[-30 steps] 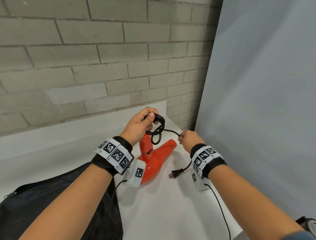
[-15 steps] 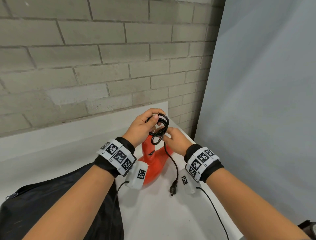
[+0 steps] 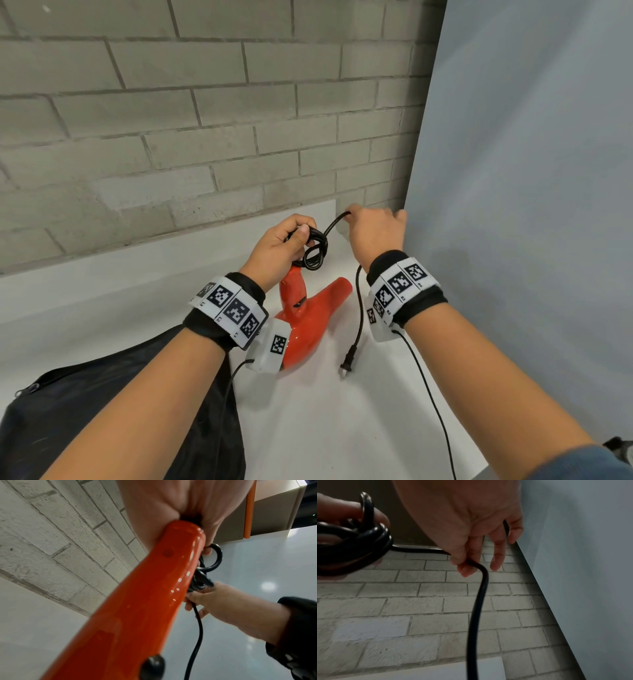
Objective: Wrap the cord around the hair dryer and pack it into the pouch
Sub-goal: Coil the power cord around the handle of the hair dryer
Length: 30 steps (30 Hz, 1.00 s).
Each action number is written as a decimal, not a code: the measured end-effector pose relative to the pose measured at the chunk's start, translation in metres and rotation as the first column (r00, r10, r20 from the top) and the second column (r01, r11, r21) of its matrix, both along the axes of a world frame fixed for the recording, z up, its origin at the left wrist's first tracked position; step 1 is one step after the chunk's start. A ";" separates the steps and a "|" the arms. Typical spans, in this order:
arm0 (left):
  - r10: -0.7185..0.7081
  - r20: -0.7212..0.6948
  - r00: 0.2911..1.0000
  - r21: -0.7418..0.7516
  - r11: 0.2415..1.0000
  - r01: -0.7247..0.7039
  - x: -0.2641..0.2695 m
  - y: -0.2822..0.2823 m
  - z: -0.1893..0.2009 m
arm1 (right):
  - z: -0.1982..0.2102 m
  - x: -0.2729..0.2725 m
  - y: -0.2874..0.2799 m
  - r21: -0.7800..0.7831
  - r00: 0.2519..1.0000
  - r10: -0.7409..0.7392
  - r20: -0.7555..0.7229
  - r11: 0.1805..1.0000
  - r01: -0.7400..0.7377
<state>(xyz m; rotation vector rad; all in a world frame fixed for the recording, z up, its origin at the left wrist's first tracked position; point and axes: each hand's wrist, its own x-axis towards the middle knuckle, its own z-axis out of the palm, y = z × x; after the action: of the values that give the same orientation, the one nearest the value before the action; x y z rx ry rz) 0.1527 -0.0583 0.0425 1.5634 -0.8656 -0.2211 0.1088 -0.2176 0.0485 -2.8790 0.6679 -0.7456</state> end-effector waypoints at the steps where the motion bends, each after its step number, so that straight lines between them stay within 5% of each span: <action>1: 0.008 -0.004 1.000 -0.004 1.000 -0.008 0.000 -0.001 0.000 | 0.002 -0.001 -0.001 -0.027 1.000 -0.015 -0.006 1.000 0.014; 4: -0.004 -0.008 1.000 -0.007 1.000 0.004 0.000 -0.004 0.000 | -0.003 0.003 -0.005 -0.026 0.995 -0.074 -0.062 0.997 0.073; 8: -0.001 -0.019 1.000 -0.015 1.000 0.001 0.001 -0.001 -0.001 | -0.031 0.007 -0.029 0.160 0.930 -0.156 -0.332 0.963 0.219; 12: 0.030 -0.073 0.997 -0.032 0.999 -0.032 0.008 0.003 -0.002 | -0.046 0.001 -0.042 0.354 0.888 0.114 -0.445 0.933 0.058; 16: 0.044 -0.093 0.995 -0.022 0.999 -0.046 0.010 -0.002 0.000 | -0.039 -0.007 -0.022 0.463 0.787 0.530 -0.315 0.810 -0.360; 19: 0.034 -0.101 0.994 -0.025 0.999 -0.036 0.009 -0.005 0.001 | -0.037 -0.002 -0.003 0.652 0.683 0.699 -0.210 0.621 -0.435; 25: 0.047 -0.025 0.999 -0.033 0.998 -0.048 -0.002 -0.007 0.004 | -0.042 0.007 0.013 0.759 0.703 0.676 0.222 0.333 -0.560; 30: 0.063 -0.042 0.997 0.034 0.998 -0.062 0.001 -0.005 0.000 | -0.039 0.005 0.011 0.776 0.683 0.699 0.214 0.303 -0.553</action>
<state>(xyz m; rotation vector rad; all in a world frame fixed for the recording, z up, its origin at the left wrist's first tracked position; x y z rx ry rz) 0.1537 -0.0633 0.0425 1.6082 -0.7820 -0.2239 0.1134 -0.2070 0.0097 -2.0075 -0.1903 -0.0081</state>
